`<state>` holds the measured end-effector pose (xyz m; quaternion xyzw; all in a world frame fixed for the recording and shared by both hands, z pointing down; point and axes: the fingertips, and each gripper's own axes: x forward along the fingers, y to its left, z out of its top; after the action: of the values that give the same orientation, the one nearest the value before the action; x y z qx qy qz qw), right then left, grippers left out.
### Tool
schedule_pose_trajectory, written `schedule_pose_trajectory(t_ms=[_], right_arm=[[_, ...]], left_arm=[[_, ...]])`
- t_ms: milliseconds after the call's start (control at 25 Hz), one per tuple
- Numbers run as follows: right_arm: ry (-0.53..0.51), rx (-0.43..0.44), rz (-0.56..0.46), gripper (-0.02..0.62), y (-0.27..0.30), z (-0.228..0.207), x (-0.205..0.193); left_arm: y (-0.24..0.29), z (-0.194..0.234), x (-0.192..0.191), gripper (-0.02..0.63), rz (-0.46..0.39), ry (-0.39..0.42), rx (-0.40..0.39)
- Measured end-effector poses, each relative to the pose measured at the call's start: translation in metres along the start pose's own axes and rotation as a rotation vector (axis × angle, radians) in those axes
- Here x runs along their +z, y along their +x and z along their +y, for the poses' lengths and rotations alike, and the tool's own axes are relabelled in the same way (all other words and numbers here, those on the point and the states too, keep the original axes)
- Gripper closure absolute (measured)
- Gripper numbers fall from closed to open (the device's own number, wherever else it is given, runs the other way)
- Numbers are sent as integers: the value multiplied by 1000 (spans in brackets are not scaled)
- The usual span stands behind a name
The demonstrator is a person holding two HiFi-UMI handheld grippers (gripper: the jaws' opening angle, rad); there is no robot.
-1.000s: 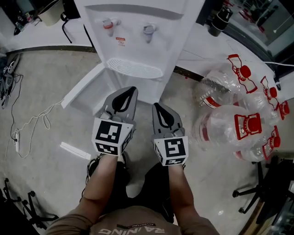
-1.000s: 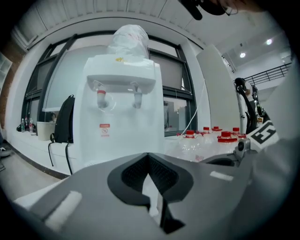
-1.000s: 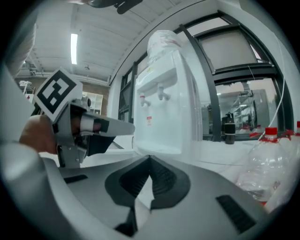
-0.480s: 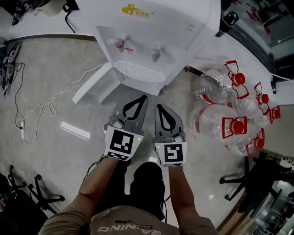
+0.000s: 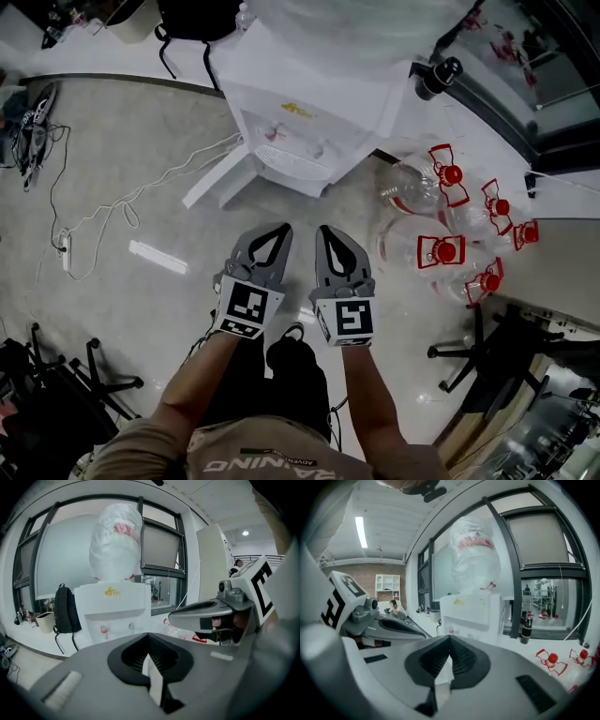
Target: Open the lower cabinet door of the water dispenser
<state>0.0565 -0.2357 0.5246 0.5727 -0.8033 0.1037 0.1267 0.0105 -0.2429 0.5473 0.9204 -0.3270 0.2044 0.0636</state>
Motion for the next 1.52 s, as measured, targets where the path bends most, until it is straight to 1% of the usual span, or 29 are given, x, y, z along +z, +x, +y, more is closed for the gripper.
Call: schedule_pose_trajectory(t_ms=[120, 360, 440, 560, 720, 800, 880, 1000, 1080, 1200, 1320, 1520], right_arm=[[-14, -10, -4, 586, -24, 4, 37], [24, -15, 12, 586, -87, 15, 101], [34, -29, 3, 586, -110, 17, 123], [53, -67, -18, 586, -146, 17, 155], [58, -84, -35, 586, -191, 18, 187], [52, -84, -42, 586, -209, 17, 196], [44, -96, -48, 586, -224, 17, 200], [31, -120, -45, 586, -239, 15, 205], [31, -126, -43, 586, -239, 12, 209], [22, -131, -45, 586, -231, 13, 217], [1, -127, -45, 586, -222, 21, 222], [38, -129, -40, 586, -196, 27, 227]], left_arm=[[-27, 0, 37, 604, -22, 16, 7], [-91, -8, 121, 604, -65, -31, 20], [-110, -12, 144, 604, -78, -14, 37], [-135, -20, 172, 604, -91, 3, 48], [-160, -37, 198, 604, -98, -13, 49], [-170, -49, 211, 604, -118, -26, 41], [-179, -63, 225, 604, -159, -39, 12], [-189, -77, 242, 604, -183, 1, -21], [-191, -76, 253, 604, -199, 7, -33], [-191, -70, 269, 604, -227, 15, -61], [-193, -59, 274, 604, -232, 8, -114], [-192, -18, 265, 604, -208, 11, -113]])
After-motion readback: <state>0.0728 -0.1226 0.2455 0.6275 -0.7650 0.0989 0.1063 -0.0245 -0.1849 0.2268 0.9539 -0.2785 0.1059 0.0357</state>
